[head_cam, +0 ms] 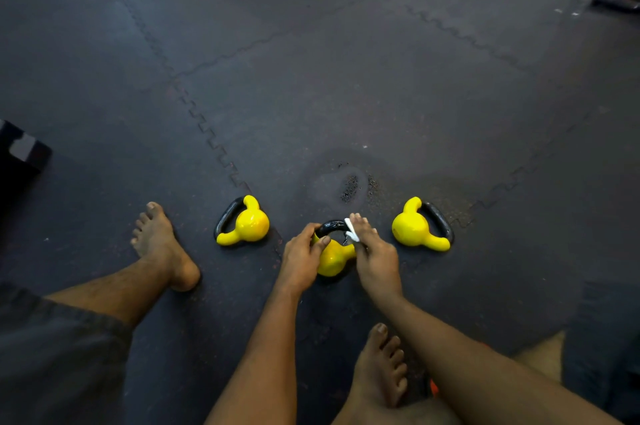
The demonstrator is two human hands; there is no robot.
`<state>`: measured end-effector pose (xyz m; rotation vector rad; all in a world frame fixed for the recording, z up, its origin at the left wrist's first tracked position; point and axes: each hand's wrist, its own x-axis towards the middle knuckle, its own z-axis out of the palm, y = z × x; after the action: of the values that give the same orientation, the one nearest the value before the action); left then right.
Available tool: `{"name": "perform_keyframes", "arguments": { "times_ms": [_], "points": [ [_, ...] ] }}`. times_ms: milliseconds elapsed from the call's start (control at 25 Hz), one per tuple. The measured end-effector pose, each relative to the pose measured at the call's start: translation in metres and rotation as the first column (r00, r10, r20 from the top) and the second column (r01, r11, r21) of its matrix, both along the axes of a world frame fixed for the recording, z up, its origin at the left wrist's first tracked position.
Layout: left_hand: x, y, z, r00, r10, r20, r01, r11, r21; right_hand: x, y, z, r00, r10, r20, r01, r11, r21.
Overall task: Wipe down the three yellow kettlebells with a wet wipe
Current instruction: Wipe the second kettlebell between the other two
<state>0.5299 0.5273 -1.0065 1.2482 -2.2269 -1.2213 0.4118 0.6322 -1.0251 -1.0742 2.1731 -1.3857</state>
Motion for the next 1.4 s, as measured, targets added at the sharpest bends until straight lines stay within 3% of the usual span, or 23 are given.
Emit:
{"name": "perform_keyframes", "arguments": {
  "times_ms": [160,280,360,480,720,840,960,1040,1200,1320,1400],
  "points": [
    [-0.002,0.001,0.001,1.000,-0.016,0.012,0.016,1.000,-0.004,-0.014,-0.003,0.003,0.940,-0.288,0.185,0.245,0.944,0.221],
    [-0.005,0.002,0.001,0.999,-0.030,0.027,0.030,1.000,-0.007,-0.013,-0.020,0.016,0.928,-0.356,0.111,0.295,0.883,0.365],
    [-0.005,0.002,0.002,0.999,-0.020,0.025,0.020,1.000,0.001,-0.001,-0.030,0.026,0.959,-0.280,0.033,0.259,0.922,0.289],
    [-0.002,0.002,0.002,1.000,0.000,-0.001,0.000,0.999,0.032,0.014,-0.030,0.030,0.998,-0.055,-0.023,0.058,0.990,0.130],
    [0.002,0.003,0.001,0.999,0.026,-0.028,-0.025,0.998,0.055,0.008,-0.004,0.015,0.939,0.200,-0.281,-0.188,0.980,0.069],
    [0.001,0.003,0.001,0.999,0.033,-0.018,-0.032,0.998,0.059,0.003,0.000,0.008,0.995,0.057,-0.081,-0.057,0.998,0.004],
    [0.001,0.002,0.000,0.999,0.032,0.000,-0.032,0.998,0.060,-0.008,0.003,0.001,0.950,-0.270,0.160,0.231,0.947,0.224],
    [0.002,0.002,-0.002,1.000,0.027,0.008,-0.027,0.998,0.065,-0.010,0.000,-0.003,0.930,-0.319,0.185,0.257,0.920,0.295],
    [0.001,0.002,-0.002,0.999,0.018,0.040,-0.021,0.998,0.064,-0.003,-0.015,0.001,0.910,-0.302,0.283,0.269,0.951,0.149],
    [0.004,0.004,-0.002,1.000,0.020,0.021,-0.021,0.998,0.066,-0.021,-0.033,0.003,0.770,-0.362,0.526,0.286,0.932,0.223],
    [0.004,0.005,-0.003,1.000,0.025,0.019,-0.026,0.997,0.066,-0.037,-0.041,0.005,0.650,-0.390,0.652,0.185,0.914,0.361]
  ]
}}
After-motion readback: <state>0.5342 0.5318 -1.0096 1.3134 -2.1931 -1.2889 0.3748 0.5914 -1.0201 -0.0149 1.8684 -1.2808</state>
